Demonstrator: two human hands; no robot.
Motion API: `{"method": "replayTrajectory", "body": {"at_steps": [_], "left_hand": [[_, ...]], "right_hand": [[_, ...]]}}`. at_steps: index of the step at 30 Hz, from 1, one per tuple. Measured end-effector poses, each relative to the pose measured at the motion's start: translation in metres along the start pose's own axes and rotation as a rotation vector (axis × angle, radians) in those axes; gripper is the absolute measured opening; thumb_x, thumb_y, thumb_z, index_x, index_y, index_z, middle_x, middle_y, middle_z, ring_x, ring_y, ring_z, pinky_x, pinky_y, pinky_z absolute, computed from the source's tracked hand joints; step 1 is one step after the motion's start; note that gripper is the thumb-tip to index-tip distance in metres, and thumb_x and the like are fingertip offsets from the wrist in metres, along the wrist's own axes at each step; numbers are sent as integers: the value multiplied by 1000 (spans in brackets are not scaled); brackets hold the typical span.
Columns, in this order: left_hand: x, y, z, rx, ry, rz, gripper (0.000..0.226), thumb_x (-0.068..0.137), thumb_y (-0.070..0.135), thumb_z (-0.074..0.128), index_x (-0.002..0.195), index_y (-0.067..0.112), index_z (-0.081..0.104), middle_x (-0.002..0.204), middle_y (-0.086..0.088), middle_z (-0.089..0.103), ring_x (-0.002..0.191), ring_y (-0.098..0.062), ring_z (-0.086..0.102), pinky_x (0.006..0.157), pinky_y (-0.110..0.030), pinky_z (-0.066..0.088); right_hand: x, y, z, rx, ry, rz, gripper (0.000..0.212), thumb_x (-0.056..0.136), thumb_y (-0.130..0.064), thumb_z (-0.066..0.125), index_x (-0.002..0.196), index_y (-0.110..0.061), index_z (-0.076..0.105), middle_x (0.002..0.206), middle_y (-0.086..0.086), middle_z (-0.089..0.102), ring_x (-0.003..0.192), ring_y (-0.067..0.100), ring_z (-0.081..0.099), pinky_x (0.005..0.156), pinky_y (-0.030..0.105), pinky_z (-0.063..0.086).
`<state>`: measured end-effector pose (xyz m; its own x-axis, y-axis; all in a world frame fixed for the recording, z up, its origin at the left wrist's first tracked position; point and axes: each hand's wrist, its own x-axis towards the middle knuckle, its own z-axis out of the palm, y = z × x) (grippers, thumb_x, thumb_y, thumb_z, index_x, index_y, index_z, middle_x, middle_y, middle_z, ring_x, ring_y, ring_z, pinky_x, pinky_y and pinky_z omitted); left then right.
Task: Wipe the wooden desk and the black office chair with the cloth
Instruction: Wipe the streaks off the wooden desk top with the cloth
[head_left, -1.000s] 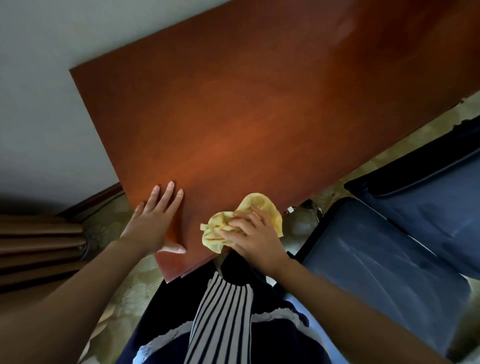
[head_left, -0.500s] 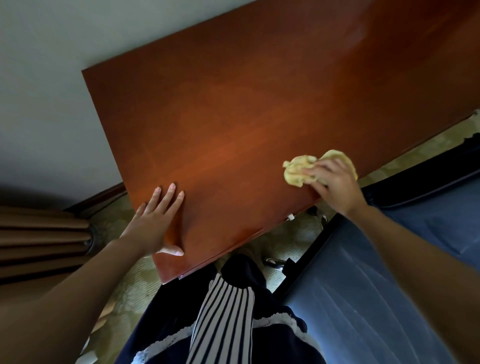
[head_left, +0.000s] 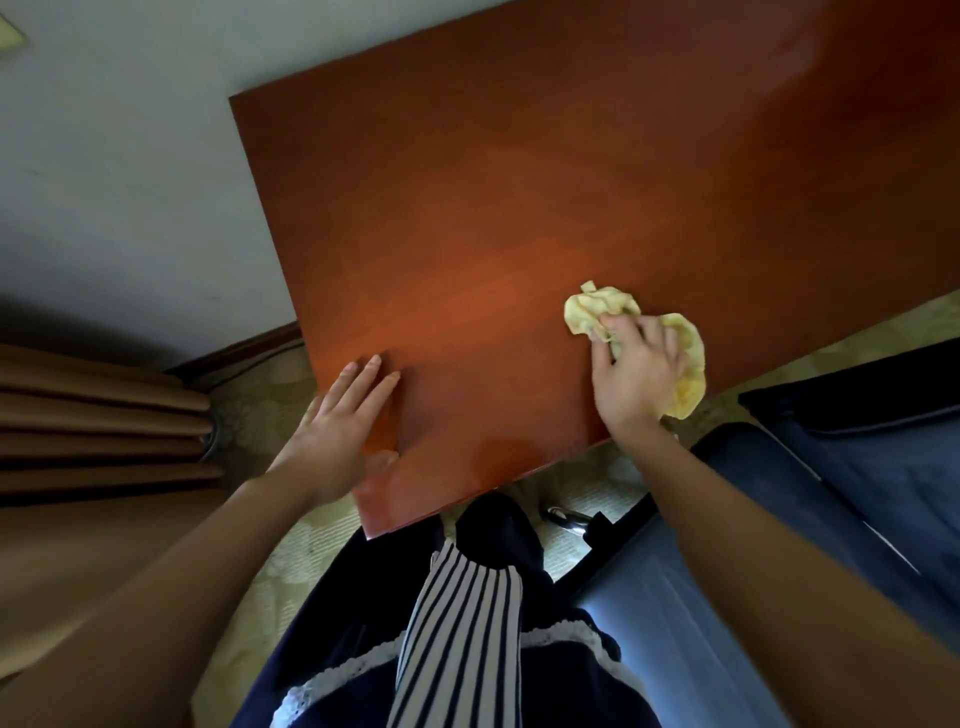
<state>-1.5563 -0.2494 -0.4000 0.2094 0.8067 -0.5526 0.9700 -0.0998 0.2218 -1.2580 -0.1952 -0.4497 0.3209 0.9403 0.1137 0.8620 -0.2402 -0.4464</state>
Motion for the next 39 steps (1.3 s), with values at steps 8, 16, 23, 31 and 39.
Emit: {"method": "replayTrajectory", "body": {"at_steps": [8, 16, 23, 31, 39], "left_hand": [[-16, -24, 17, -202, 111, -109, 77, 95, 34, 54, 153, 29, 4, 159, 9, -12, 146, -11, -12, 118, -40, 6], [-18, -53, 9, -265, 209, -197, 74, 95, 38, 52, 153, 27, 6, 160, 6, -10, 147, -15, -10, 118, -40, 7], [-25, -71, 7, -333, 247, -262, 71, 97, 42, 47, 153, 27, 5, 160, 5, -9, 147, -15, -10, 118, -37, 6], [-23, -80, 5, -367, 229, -306, 69, 98, 45, 41, 153, 27, 3, 160, 6, -9, 146, -14, -11, 120, -40, 7], [-36, -88, 9, -388, 210, -355, 66, 99, 43, 40, 153, 27, 5, 160, 6, -7, 147, -14, -9, 119, -37, 5]], "right_hand": [[-85, -40, 20, 200, -310, -943, 20, 80, -30, 60, 95, -27, 73, 92, -4, 65, 90, 17, 50, 80, 35, 36], [-57, -70, 32, 234, -708, -1461, 18, 82, -26, 61, 94, -29, 73, 95, -5, 65, 92, 14, 50, 87, 35, 40], [-12, -147, 64, 247, -777, -1518, 15, 77, -16, 75, 90, -24, 75, 95, -3, 65, 91, 19, 53, 85, 37, 42], [45, -229, 110, 245, -652, -1073, 18, 79, -16, 74, 96, -16, 74, 103, 5, 65, 99, 27, 52, 91, 34, 33], [26, -255, 127, 164, -342, -566, 18, 85, -23, 65, 102, -21, 71, 110, -1, 64, 105, 25, 50, 92, 34, 35]]}}
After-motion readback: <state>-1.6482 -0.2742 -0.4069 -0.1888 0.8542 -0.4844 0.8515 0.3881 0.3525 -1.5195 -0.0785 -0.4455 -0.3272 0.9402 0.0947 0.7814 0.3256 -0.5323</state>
